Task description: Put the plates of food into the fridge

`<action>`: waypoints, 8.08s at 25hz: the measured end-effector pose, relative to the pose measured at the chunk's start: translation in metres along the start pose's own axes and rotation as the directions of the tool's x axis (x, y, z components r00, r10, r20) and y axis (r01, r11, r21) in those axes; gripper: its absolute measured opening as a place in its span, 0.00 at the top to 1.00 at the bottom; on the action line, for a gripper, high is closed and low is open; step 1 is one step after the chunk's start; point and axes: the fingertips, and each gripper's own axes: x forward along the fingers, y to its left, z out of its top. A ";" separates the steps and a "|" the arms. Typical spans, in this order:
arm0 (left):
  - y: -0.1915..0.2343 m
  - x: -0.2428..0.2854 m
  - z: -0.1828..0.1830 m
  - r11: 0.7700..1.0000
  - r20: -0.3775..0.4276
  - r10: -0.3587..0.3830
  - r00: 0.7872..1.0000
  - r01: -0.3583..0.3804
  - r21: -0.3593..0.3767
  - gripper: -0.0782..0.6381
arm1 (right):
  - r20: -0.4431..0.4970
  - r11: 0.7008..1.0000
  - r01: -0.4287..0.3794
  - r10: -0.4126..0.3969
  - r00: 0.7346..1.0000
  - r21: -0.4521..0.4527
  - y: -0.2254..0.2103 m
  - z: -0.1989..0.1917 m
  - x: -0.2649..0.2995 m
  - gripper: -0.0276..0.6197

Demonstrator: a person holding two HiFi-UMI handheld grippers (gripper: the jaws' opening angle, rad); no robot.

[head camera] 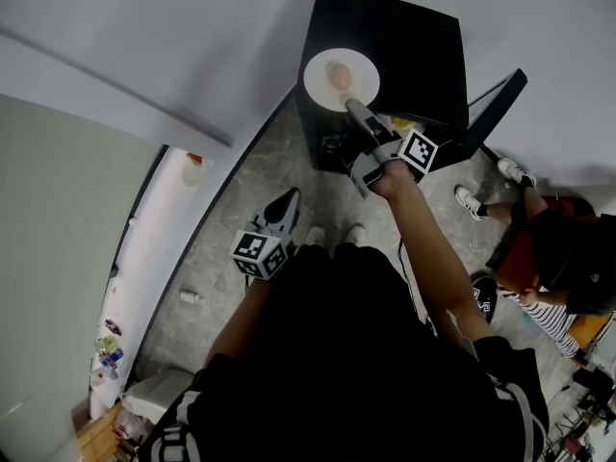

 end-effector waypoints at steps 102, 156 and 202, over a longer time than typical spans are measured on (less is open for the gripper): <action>-0.002 -0.008 -0.095 0.988 -0.172 -0.154 0.973 0.155 -0.011 0.86 | 0.100 0.967 0.251 -0.246 0.964 -0.035 -0.194 -0.014 -0.163 0.91; 0.043 0.021 -0.124 0.996 -0.141 -0.071 0.987 0.062 -0.068 0.86 | 0.137 0.928 0.372 -0.372 0.918 0.030 -0.371 0.043 -0.078 0.91; 0.010 0.058 -0.124 0.993 -0.169 -0.114 0.979 0.109 -0.039 0.86 | 0.067 0.912 0.401 -0.397 0.915 -0.079 -0.349 0.048 -0.118 0.86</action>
